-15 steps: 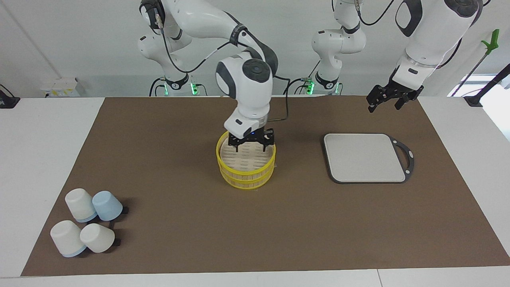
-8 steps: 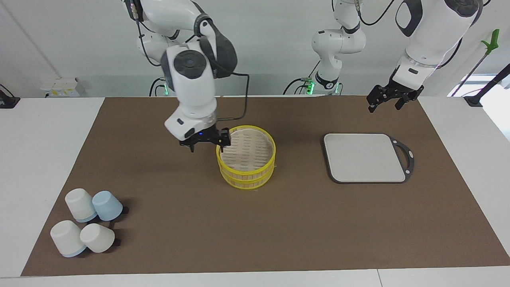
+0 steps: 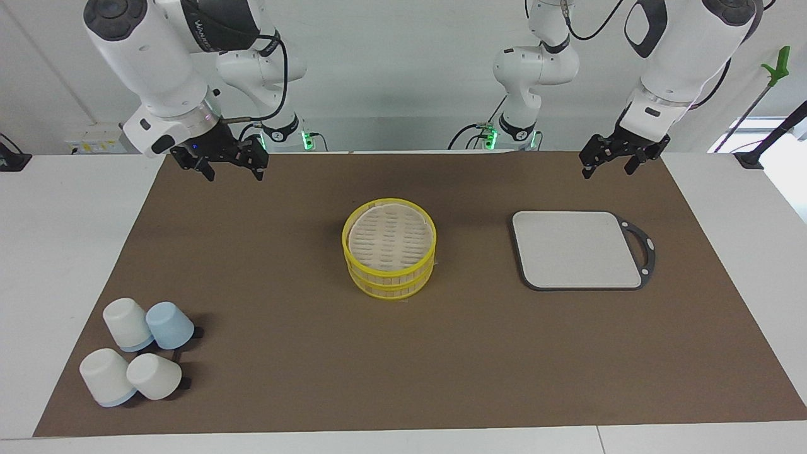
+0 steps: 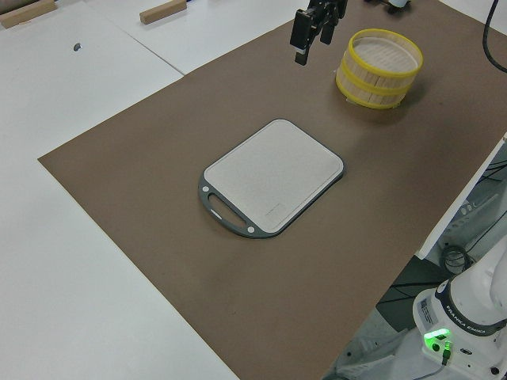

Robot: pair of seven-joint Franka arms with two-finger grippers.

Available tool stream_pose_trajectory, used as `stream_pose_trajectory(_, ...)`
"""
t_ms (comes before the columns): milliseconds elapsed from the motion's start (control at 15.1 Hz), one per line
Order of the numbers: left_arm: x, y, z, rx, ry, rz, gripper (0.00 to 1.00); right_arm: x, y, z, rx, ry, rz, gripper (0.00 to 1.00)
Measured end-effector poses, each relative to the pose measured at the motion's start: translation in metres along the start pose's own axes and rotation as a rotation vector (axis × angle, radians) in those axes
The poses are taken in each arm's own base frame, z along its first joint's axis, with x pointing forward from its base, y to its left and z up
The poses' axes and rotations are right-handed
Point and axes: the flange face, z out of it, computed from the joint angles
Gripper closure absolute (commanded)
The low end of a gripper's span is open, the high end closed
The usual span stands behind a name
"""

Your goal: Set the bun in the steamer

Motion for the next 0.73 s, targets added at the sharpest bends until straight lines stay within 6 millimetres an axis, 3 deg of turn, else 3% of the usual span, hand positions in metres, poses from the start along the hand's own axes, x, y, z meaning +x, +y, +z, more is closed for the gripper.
stream_pose_trajectory(133,0.0,0.0,0.0,0.0,0.002,0.001,0.0,-0.007,0.009,0.012,0.004,0.007,0.013,0.0)
stream_pose_trajectory(398,0.0,0.0,0.0,0.0,0.004,0.002,0.0,-0.01,0.034,0.016,0.012,0.008,0.0,0.0)
stream_pose_trajectory(729,0.0,0.0,0.0,-0.001,0.005,0.002,0.0,-0.009,0.038,0.015,-0.017,0.017,-0.003,0.0)
